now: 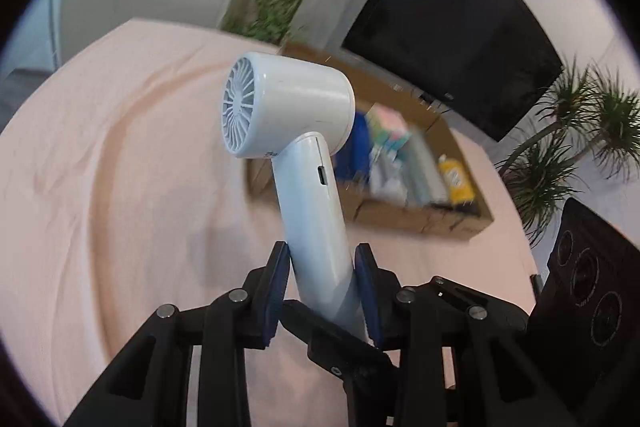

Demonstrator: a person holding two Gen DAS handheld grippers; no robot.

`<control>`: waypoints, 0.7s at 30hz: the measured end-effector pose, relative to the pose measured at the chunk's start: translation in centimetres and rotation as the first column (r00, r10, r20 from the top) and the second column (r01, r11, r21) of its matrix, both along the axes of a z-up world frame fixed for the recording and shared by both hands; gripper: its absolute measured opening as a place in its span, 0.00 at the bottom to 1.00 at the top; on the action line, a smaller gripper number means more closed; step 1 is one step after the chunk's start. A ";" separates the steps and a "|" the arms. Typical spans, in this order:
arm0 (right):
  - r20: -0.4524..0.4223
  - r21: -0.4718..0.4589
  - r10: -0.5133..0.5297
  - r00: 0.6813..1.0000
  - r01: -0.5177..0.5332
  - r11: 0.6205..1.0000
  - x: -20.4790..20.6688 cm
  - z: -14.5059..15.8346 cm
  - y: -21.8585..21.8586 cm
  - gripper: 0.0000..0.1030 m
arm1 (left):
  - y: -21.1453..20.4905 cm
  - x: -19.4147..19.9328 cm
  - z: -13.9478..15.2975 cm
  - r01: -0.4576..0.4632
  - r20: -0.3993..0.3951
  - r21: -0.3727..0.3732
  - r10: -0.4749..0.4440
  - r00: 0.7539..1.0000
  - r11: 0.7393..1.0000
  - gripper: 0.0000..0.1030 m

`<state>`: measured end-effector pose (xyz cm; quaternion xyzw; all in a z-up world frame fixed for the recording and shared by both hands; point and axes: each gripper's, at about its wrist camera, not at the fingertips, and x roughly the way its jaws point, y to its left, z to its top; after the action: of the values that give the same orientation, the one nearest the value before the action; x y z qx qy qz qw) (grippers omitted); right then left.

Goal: Organize rigid objects
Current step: 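Lay the hair dryer in the box's side compartment and release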

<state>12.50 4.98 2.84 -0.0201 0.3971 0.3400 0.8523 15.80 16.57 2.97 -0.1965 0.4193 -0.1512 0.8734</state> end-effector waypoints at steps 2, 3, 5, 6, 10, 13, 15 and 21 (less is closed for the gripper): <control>0.007 0.013 -0.043 0.999 0.043 0.999 3.4 1.6 -0.8 0.29 | -0.6 3.8 1.4 0.038 0.020 -0.004 -0.038 0.999 0.999 0.31; 0.013 0.018 -0.072 0.997 0.072 0.997 5.3 2.3 -1.2 0.29 | -1.1 5.3 1.8 0.053 0.026 0.004 -0.053 0.998 0.999 0.31; 0.004 0.034 -0.103 0.995 0.103 0.994 8.4 3.0 -2.0 0.29 | -2.0 9.4 2.3 0.086 0.027 0.040 -0.087 0.996 0.995 0.31; -0.021 0.044 -0.124 0.992 0.125 0.991 10.7 3.1 -2.4 0.29 | -2.4 10.9 2.2 0.095 0.021 0.050 -0.096 0.995 0.994 0.31; -0.116 0.039 -0.174 0.978 0.179 0.983 19.3 1.3 -2.8 0.29 | -3.0 17.2 0.4 0.136 -0.039 0.058 -0.133 0.990 0.989 0.31; -0.199 0.017 -0.183 0.963 0.190 0.982 24.0 -1.5 -2.8 0.29 | -2.8 20.9 -2.1 0.144 -0.114 0.060 -0.137 0.984 0.988 0.31; -0.279 0.007 -0.195 0.940 0.205 0.979 26.4 -3.1 -2.6 0.30 | -2.4 22.8 -3.7 0.146 -0.164 0.056 -0.135 0.977 0.988 0.31; -0.315 -0.022 -0.221 0.923 0.225 0.974 27.4 -5.0 -1.7 0.36 | -1.7 23.4 -6.3 0.172 -0.237 -0.013 -0.170 0.957 0.985 0.31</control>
<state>39.91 3.23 -2.12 0.0858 0.5252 0.2425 0.8112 39.17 14.86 -3.29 -0.1728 0.5365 -0.2000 0.8015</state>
